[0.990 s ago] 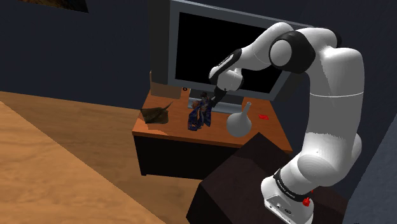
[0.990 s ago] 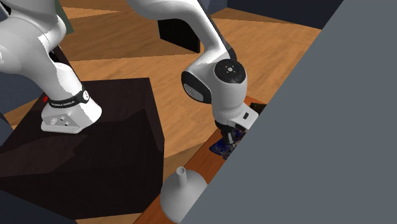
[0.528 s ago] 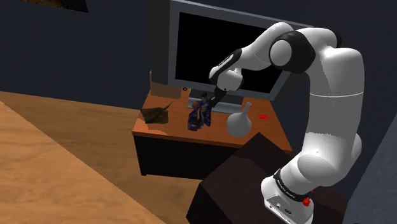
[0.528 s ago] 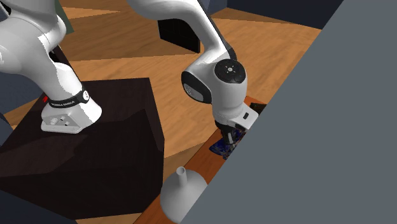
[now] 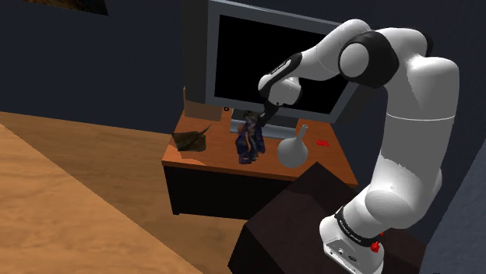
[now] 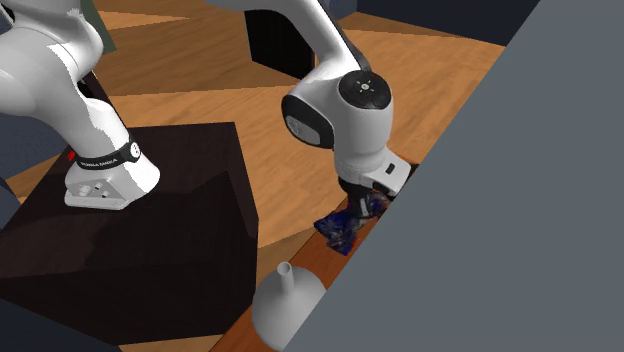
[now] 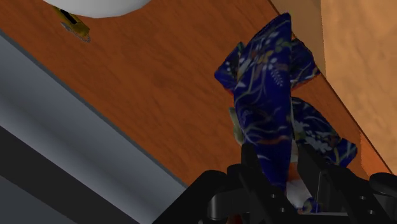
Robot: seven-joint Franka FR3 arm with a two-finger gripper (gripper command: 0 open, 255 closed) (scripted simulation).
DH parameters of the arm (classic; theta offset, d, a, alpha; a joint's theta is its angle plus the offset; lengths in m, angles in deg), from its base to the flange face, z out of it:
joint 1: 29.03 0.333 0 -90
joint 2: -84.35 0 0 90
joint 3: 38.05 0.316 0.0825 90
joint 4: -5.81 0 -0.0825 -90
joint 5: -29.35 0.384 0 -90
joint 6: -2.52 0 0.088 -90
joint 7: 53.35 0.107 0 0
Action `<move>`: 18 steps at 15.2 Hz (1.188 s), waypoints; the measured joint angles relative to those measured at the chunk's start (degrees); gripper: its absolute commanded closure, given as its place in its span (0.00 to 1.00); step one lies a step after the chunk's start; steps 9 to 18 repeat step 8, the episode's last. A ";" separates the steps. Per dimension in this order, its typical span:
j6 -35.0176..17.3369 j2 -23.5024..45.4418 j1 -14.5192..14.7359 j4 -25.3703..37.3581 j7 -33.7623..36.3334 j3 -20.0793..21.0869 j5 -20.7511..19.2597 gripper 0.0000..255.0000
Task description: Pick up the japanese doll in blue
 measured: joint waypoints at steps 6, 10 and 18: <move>3.10 -3.94 1.16 -0.62 2.31 -1.65 -2.55 1.00; 3.94 -4.81 1.39 -0.59 2.89 -2.02 -3.19 1.00; 3.94 -4.81 1.39 -0.59 2.89 -2.02 -3.19 1.00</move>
